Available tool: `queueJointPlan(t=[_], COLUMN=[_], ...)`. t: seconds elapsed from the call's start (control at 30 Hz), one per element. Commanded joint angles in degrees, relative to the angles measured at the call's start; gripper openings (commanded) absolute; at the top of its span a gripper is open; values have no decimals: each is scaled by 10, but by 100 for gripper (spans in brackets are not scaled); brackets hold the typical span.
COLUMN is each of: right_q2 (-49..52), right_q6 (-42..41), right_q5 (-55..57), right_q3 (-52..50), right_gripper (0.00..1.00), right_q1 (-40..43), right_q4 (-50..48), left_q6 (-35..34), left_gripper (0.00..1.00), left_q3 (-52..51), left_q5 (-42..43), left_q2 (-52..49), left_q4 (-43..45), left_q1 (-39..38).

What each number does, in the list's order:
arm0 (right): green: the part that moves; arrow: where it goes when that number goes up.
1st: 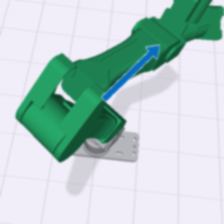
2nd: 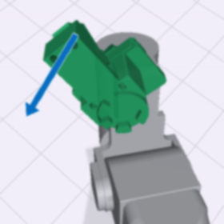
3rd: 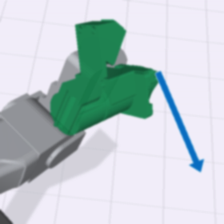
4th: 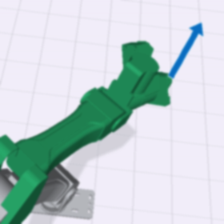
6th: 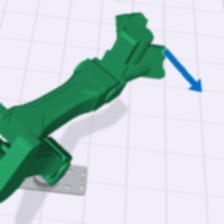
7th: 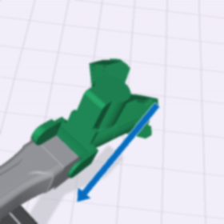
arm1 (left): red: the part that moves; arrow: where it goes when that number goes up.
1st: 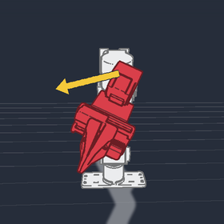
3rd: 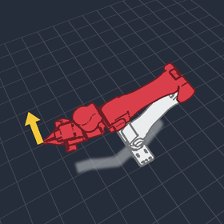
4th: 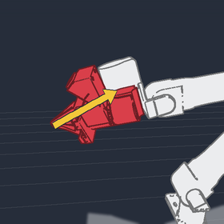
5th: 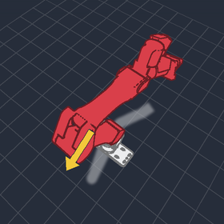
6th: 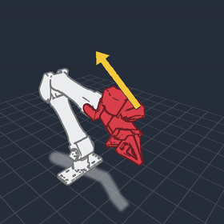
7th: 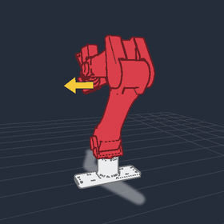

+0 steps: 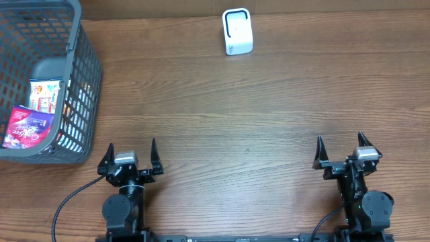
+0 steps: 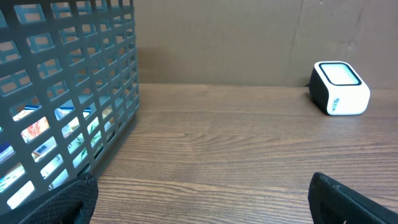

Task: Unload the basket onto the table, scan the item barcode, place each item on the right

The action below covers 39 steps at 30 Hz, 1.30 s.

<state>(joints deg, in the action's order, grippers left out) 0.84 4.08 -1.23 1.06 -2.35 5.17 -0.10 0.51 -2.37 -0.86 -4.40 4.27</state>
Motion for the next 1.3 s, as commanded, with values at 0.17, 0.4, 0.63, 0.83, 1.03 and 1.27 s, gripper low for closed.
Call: queueJointPlan(t=[0.17, 0.4, 0.63, 0.83, 1.03, 1.27], right_q2=[-7, -7, -7, -7, -7, -7], right_q6=[1, 1, 1, 1, 1, 1], right_q5=[3, 3, 3, 3, 3, 3], right_q3=[-6, -6, -6, -6, -6, -6], right_gripper=[100, 100, 100, 100, 100, 100], right_q1=[-1, -1, -1, -1, -1, -1], right_q4=[-3, -3, -3, -3, -3, -3], left_q6=[-402, -514, -430, -311, -311, -241], left_gripper=[100, 100, 100, 100, 100, 100], left_q3=[-2, -1, 76, 246, 317, 413], left_q5=[290, 352, 342, 177, 154, 117], left_q2=[6, 6, 6, -17, -24, -91], left_q4=[33, 188, 221, -128, -160, -238], left_q1=[5, 6, 6, 6, 6, 6])
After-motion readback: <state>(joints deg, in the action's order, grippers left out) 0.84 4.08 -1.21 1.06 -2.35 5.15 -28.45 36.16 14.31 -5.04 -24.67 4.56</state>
